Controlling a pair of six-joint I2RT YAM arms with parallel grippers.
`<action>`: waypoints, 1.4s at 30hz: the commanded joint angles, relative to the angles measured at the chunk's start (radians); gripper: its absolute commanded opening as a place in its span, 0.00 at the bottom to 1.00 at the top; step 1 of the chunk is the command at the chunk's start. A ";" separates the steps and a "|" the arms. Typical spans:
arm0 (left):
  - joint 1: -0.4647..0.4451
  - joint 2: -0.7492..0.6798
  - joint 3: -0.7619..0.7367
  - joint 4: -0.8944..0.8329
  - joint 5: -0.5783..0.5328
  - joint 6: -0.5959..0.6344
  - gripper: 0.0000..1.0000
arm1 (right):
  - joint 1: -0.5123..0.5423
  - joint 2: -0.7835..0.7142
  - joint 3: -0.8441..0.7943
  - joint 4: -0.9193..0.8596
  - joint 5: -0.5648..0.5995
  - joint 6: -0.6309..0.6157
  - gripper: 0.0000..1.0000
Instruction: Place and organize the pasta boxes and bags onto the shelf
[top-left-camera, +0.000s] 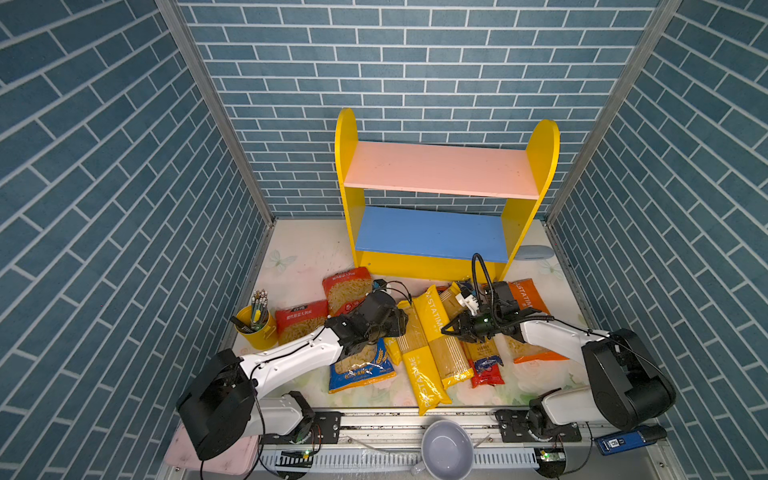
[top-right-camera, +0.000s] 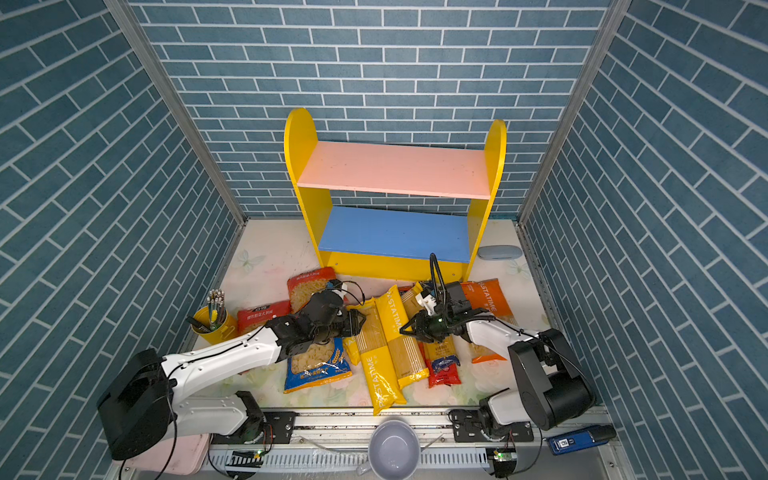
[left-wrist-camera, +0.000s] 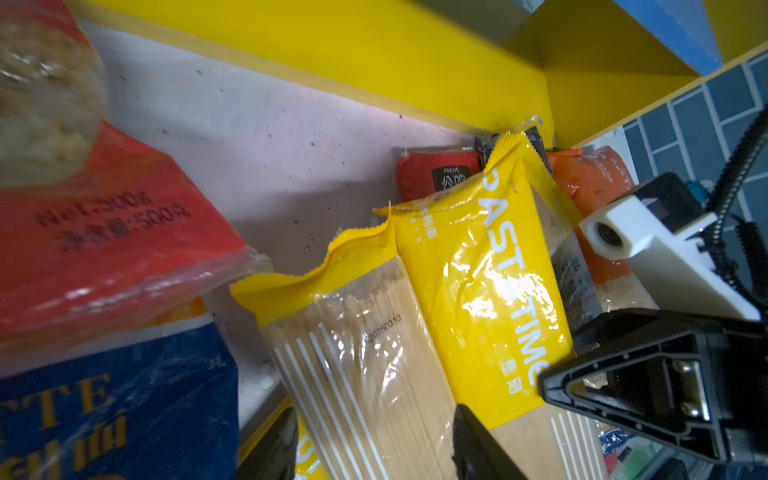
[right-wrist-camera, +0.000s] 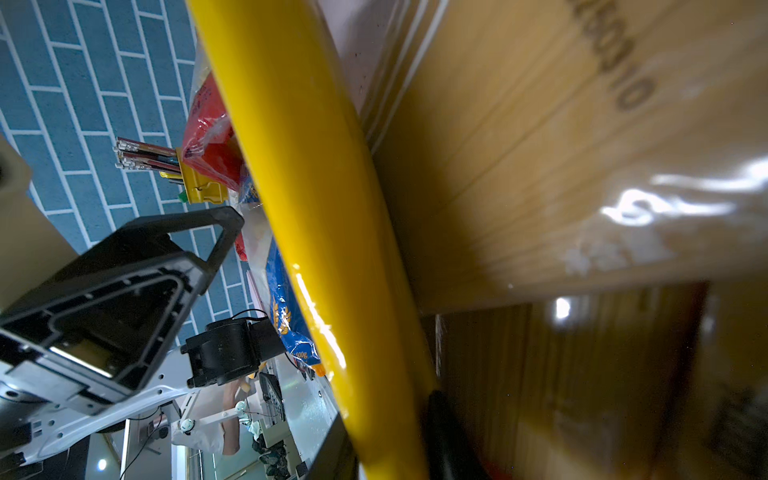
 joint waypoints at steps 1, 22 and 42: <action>0.034 -0.045 0.042 -0.036 0.043 0.041 0.62 | -0.004 -0.059 -0.006 0.078 -0.061 0.052 0.24; 0.154 -0.188 0.081 0.100 0.267 -0.044 0.85 | -0.012 -0.284 0.026 0.325 0.023 0.477 0.09; 0.457 -0.214 0.566 -0.426 0.334 0.162 0.82 | 0.193 -0.202 0.666 0.101 0.245 0.505 0.00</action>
